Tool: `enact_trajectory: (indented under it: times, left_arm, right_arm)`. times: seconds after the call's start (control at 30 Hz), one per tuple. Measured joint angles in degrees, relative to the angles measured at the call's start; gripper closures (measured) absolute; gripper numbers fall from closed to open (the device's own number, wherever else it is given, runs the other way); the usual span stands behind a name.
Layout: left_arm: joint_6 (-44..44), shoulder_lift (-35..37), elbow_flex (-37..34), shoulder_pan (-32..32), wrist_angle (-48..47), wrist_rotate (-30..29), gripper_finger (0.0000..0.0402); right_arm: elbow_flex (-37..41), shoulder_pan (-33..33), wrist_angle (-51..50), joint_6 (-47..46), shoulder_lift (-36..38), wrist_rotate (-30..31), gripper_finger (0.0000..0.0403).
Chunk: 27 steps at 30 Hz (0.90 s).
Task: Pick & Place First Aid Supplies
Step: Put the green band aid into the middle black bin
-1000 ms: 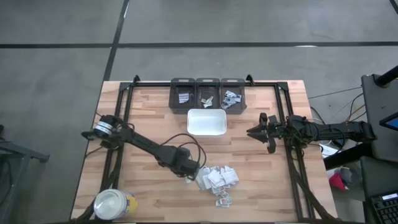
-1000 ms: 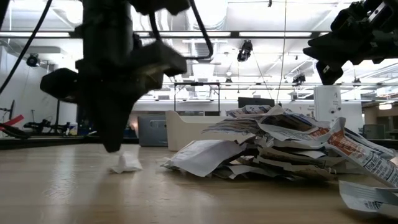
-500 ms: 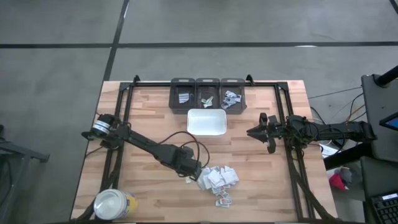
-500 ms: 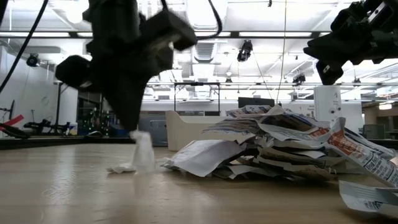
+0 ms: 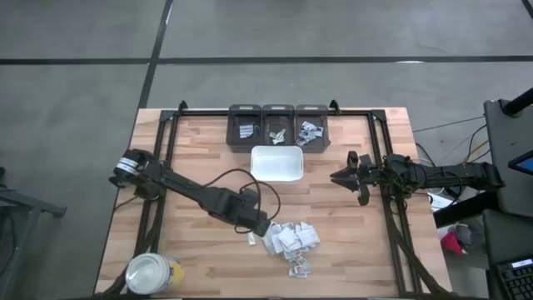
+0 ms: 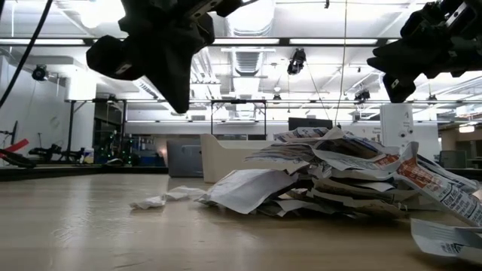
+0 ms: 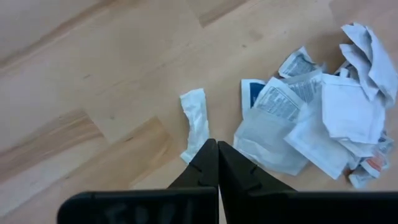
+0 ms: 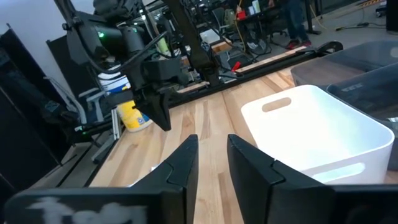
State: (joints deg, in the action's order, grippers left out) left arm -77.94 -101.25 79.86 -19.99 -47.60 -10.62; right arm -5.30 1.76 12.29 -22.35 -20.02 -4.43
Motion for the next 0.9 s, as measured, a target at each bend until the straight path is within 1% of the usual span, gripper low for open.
enact_trajectory:
  times: [0.2, 0.27, 0.4, 0.47, 0.57, 0.77, 0.9]
  left_arm:
    - [-0.08, -0.5, -0.67, 0.56, 0.94, -0.11, 0.0401]
    - [0.22, -0.89, -1.16, 0.94, 3.71, -0.15, 0.0401]
    - [3.86, -1.73, -2.72, 1.61, 10.75, -0.12, 0.04]
    - [4.37, -1.84, -3.76, 1.85, 12.61, 0.01, 0.0392]
    - [3.09, -1.84, -5.28, 2.3, 13.27, 0.14, 0.0365]
    - [0.03, -1.93, -6.67, 2.53, 13.62, 0.23, 0.0281]
    - [-0.35, -2.89, -7.74, 2.51, 14.56, 1.86, 0.0237]
  right_arm:
    - [0.0, 0.0, 0.0, 0.0, -0.01, 0.0, 0.0314]
    - [0.0, 0.01, -0.01, 0.0, 0.01, 0.0, 0.0317]
    - [0.0, 0.02, 0.01, 0.0, 0.01, 0.0, 0.0325]
    - [0.0, 0.0, 0.04, 0.0, -0.01, -0.09, 0.0329]
    - [0.0, 0.0, 0.04, 0.0, -0.01, 0.0, 0.0334]
    - [0.0, 0.02, 0.03, 0.0, -0.01, 0.0, 0.033]
    - [0.0, 0.02, 0.02, 0.0, 0.01, 0.02, 0.0323]
